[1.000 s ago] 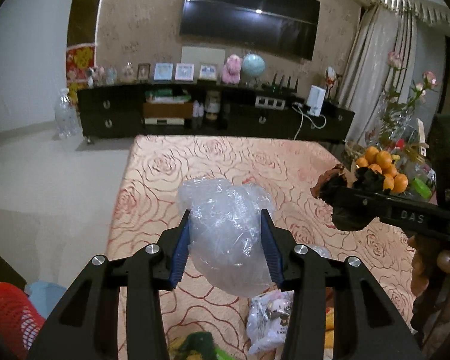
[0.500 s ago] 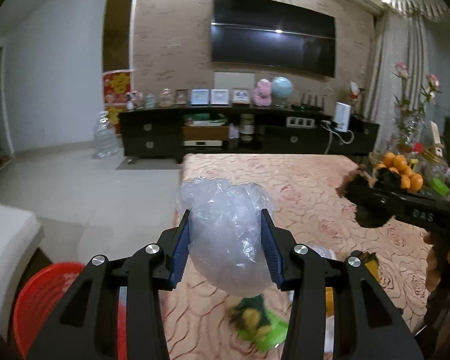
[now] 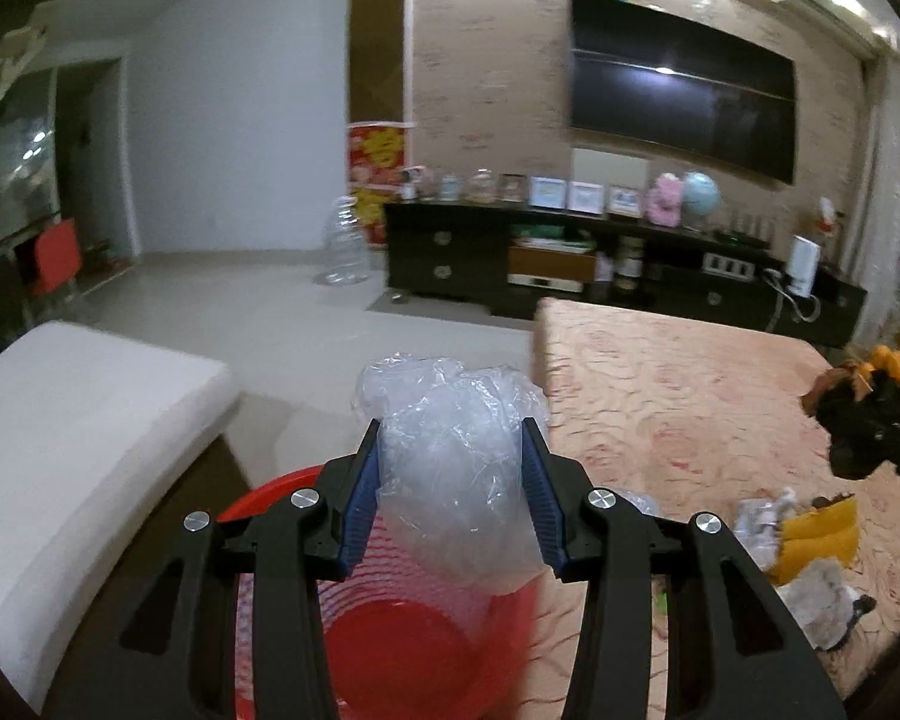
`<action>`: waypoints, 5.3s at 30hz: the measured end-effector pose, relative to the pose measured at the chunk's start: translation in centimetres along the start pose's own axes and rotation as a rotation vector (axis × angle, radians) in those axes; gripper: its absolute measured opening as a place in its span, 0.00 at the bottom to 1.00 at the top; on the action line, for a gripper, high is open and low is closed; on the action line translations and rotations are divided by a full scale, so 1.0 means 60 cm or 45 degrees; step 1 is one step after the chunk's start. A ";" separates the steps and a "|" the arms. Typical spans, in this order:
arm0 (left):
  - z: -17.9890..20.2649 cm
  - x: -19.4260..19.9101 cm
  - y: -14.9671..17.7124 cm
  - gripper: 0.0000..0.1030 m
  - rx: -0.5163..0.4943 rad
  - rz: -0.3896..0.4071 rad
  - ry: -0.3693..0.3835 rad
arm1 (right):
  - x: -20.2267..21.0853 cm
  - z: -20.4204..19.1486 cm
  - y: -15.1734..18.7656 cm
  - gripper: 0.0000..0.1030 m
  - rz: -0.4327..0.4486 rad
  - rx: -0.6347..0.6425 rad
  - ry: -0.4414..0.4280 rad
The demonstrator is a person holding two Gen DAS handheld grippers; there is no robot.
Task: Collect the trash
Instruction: 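Drop the plastic bag into the red wastebasket with the left tool while the right tool drops the black cloth, then grasp the green packet with the left tool while the right tool grasps the yellow mesh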
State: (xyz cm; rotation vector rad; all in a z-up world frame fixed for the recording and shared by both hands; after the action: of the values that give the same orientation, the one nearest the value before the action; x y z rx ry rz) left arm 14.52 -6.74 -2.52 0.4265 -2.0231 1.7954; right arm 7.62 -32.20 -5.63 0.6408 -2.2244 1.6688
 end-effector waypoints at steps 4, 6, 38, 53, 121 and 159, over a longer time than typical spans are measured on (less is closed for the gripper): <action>-0.053 -0.004 0.006 0.41 0.043 -0.005 -0.080 | -0.015 -0.054 -0.019 0.42 -0.019 0.015 -0.085; -0.072 -0.005 0.011 0.41 0.069 -0.011 -0.099 | -0.025 -0.082 -0.028 0.42 -0.033 0.033 -0.125; -0.143 -0.100 0.085 0.54 0.097 -0.250 -0.205 | -0.258 -0.290 0.045 0.64 -0.418 0.001 -0.462; -0.150 -0.075 0.068 0.82 0.193 -0.173 -0.151 | -0.171 -0.233 0.012 0.70 -0.289 0.005 -0.383; 0.333 -0.122 0.177 0.36 -0.289 -0.471 0.451 | 0.117 0.180 0.131 0.81 -0.015 -0.164 0.260; 0.241 -0.048 0.113 0.28 -0.204 -0.210 0.409 | -0.024 0.129 0.116 0.27 -0.340 -0.037 -0.107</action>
State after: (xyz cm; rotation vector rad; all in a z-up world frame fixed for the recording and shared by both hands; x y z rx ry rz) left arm 12.41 -20.31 -11.17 0.2316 -1.8322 1.4838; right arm 5.61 -37.72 -14.33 0.9690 -2.1038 1.4995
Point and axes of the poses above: each gripper's, at about its wrist camera, not at the fingertips, and x roughly against the way its jaws point, z to its right, y to its underside, the point moved 5 cm from there along -x, roughly the way its jaws point, and after that the axes turned 12 degrees about -y, right-handed, at the moved point
